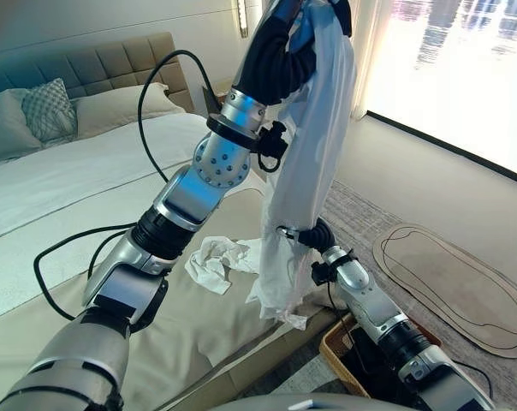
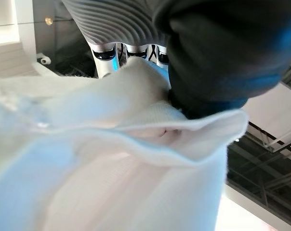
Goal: Pick up clothes into the bucket
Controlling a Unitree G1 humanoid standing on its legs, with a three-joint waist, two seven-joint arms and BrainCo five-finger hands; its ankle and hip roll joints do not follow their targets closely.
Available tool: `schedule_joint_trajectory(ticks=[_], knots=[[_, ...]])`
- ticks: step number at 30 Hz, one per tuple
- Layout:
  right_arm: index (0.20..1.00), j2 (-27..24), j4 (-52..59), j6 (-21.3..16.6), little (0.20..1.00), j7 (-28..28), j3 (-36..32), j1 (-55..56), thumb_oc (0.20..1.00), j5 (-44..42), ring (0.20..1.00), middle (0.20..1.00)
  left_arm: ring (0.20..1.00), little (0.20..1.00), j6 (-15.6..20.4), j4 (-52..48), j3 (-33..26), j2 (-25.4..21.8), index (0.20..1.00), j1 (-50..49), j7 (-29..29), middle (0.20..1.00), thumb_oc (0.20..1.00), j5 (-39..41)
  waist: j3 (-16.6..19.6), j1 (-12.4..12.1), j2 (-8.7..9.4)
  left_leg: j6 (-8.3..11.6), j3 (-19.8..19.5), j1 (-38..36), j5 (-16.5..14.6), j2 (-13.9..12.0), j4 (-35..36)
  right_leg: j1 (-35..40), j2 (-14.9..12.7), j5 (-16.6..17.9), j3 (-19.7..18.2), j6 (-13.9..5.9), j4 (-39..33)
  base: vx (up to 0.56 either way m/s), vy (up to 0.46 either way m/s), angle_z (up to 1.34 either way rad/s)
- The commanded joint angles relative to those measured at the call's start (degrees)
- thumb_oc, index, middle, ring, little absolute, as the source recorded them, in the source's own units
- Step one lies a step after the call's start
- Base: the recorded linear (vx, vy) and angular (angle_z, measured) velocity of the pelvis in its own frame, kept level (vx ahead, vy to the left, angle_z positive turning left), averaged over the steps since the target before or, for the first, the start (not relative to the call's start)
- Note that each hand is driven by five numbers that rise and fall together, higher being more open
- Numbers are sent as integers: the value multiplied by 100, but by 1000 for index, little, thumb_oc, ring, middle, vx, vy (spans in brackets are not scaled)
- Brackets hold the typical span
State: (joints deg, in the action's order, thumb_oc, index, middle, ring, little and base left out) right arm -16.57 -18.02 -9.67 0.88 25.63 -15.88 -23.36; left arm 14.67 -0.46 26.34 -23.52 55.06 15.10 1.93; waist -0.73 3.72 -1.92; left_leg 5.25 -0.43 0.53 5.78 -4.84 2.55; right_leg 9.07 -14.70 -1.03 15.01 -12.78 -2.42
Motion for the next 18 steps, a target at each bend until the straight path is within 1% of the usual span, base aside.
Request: schedule_joint_trajectory(ticks=[1,3,4,5,6,8,9,10,12,13,14,16,18], knots=[[200,184,540,-305,200,155,-213,-203,200,-595,200,200,200,200,87,349,-381,-77,200,285,145,200,200,160,23,-54,213,-232,41,-202,-440,166,-141,-597,282,527,-16,247,151,0,0,0],[200,143,703,-403,200,162,-506,126,200,-1009,200,200,200,200,91,427,-511,-178,200,-61,153,200,200,148,28,-6,229,-229,68,-217,-448,160,-143,-604,283,531,-42,248,158,0,0,0],[200,142,704,-402,200,162,-506,128,200,-1009,200,200,200,200,90,426,-512,-178,200,-63,153,200,200,148,30,-7,228,-229,69,-217,-449,160,-143,-605,283,531,-43,248,158,0,0,0],[200,141,855,-504,200,142,-794,374,200,-1309,200,200,200,200,112,455,-646,-220,200,-398,154,200,200,193,24,33,236,-231,79,-230,-458,158,-144,-603,279,529,-67,250,168,0,0,0],[200,140,858,-503,200,142,-793,378,200,-1309,200,200,200,200,112,454,-647,-219,200,-401,154,200,200,192,26,33,235,-231,80,-230,-458,157,-144,-604,279,529,-68,250,168,0,0,0],[200,92,1013,-629,200,62,-1138,642,200,-1382,200,200,200,200,118,542,-838,-239,200,-1055,106,200,200,244,1,86,260,-226,105,-253,-474,149,-146,-606,283,520,-103,257,177,-2,-6,-3],[200,46,1068,-683,200,27,-1281,728,200,-1349,200,200,200,200,98,660,-837,-220,200,-1331,25,200,200,214,-6,106,272,-224,124,-257,-479,140,-150,-609,286,516,-114,262,184,-4,-10,-7],[200,44,1079,-680,200,25,-1280,747,200,-1347,200,200,200,200,101,658,-836,-215,200,-1344,24,200,200,212,3,102,269,-224,126,-259,-481,139,-150,-608,286,514,-116,262,185,-3,-11,-6],[200,31,1153,-782,200,-46,-1582,898,200,-1301,200,200,200,200,67,1002,-725,-167,200,-1899,-264,200,200,19,-8,151,293,-224,142,-289,-498,120,-150,-609,288,501,-157,264,202,0,0,0],[200,31,1154,-781,200,-46,-1582,899,200,-1301,200,200,200,200,67,1003,-724,-167,200,-1899,-264,200,200,18,-7,150,293,-224,142,-289,-498,120,-150,-609,288,500,-157,264,202,0,0,0],[200,16,1199,-871,200,-99,-1728,940,200,-1312,200,200,200,200,31,1299,-693,-90,200,-2277,-336,200,200,-77,-18,178,320,-218,164,-302,-507,103,-161,-602,285,494,-171,267,207,0,0,0],[200,5,1241,-894,200,-124,-1800,970,200,-1309,200,200,200,200,25,1451,-659,-20,200,-2432,-366,200,200,-151,-18,184,325,-218,173,-306,-513,99,-164,-599,291,486,-182,271,213,0,-12,-11],[200,5,1416,-1046,200,-248,-2099,970,200,-1393,200,200,200,200,7,1713,-622,185,200,-2861,-485,200,200,-114,-30,219,351,-219,214,-308,-521,80,-165,-615,305,492,-208,281,209,-11,-18,-8]])
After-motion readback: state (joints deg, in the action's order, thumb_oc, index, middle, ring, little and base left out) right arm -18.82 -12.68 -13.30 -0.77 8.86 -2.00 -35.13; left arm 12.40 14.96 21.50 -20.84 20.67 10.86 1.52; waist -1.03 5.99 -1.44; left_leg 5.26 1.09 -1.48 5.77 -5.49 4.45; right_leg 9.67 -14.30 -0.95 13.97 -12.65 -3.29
